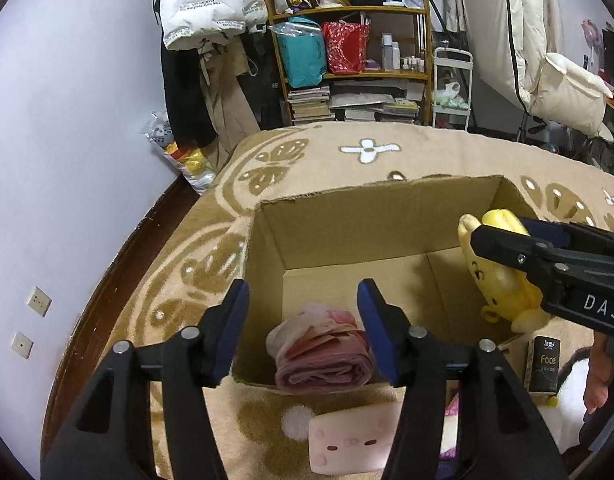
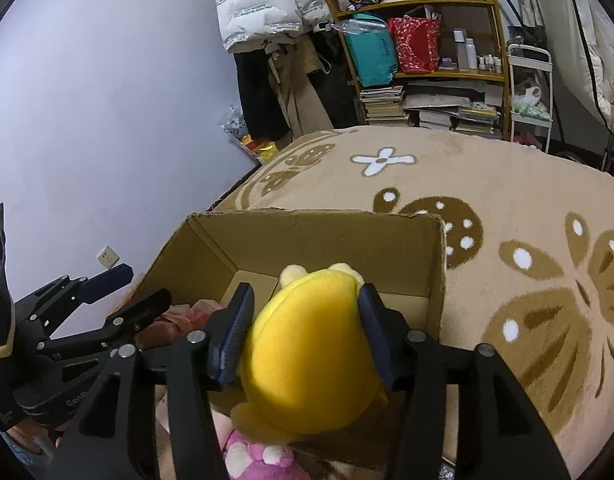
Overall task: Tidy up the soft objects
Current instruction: 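Lift both items over the cardboard box and open both tools to drop them inside, then withdraw both tools from the box toward the marshmallow plush and pink bear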
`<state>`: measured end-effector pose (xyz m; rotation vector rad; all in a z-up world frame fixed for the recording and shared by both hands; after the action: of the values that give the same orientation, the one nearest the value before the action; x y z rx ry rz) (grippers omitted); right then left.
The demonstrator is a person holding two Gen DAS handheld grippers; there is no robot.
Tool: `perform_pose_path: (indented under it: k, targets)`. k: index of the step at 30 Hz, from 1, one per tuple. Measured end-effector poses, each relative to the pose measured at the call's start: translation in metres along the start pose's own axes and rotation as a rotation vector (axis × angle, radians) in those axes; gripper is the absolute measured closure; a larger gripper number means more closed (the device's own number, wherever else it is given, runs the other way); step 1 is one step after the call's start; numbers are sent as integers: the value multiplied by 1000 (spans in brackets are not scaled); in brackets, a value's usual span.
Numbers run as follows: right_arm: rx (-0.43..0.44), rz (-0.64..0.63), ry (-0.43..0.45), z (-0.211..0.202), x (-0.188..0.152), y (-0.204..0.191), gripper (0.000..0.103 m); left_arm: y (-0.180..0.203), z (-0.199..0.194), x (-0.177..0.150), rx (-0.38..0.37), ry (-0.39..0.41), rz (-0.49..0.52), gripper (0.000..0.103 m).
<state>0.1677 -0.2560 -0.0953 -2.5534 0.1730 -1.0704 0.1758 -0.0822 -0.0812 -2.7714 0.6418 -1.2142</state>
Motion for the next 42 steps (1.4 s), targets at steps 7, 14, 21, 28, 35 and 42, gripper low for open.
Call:
perform_pose_path:
  k: [7,14,21,28,35,42]
  targets:
    - [3,5,44,-24,3,-8,12,-11,-20,-2,3,7,-27,28]
    - [-65,26,53,-49,-2,-6,0,-20,-40,-13,-8,13,-58,13]
    - [-78,37,60,-75,-12,-4,0,-25,-60,-26,12,7,-71,4]
    - [-71,60,66,-96,-24,-6,0,-25,-69,-37,25,-36,-86,3]
    - [-59,87,43,-99,-40,-8,0,-22,-76,-53,28,-56,-82,3]
    - [-51,104,12,-93,-54,-14,0,-15,-73,-61,28,-77,-72,3]
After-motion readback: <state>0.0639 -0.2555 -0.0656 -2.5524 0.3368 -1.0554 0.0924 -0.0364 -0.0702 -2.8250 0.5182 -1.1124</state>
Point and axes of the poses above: each gripper's, at about its wrist camera, not at the fingertips, and z roughly the way its jaws point, y to its right, x to its top, the point moved 3 cm from there along z, roughly the way its jaws point, and after that the axes turned 4 degrees about z, right-handed, at the moved point
